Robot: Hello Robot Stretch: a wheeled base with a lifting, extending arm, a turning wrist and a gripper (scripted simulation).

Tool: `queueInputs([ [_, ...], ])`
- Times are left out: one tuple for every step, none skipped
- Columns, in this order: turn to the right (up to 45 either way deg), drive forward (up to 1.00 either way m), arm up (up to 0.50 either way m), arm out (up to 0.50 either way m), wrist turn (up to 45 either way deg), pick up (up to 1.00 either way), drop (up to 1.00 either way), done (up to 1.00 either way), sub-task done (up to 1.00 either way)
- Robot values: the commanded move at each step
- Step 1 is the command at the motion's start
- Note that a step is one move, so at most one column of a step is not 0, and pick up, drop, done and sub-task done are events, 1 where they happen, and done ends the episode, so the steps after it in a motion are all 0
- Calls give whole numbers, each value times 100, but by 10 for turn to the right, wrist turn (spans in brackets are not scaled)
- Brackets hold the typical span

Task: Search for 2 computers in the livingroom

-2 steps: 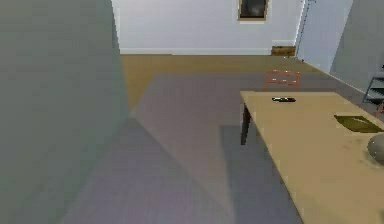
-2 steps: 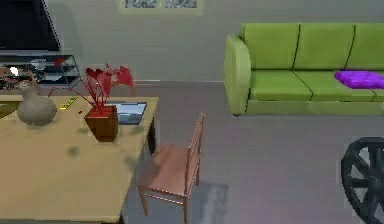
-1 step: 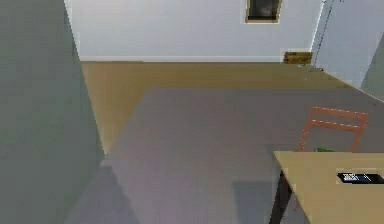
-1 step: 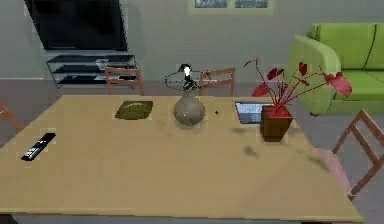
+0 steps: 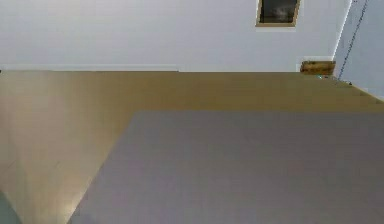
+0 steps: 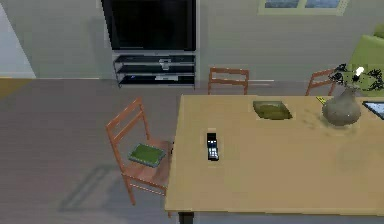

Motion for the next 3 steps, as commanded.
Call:
queueInputs([
  [30,0,0,0,0,0,0,0,0],
  [0,40,0,0,0,0,0,0,0],
  [120,0,0,0,0,0,0,0,0],
])
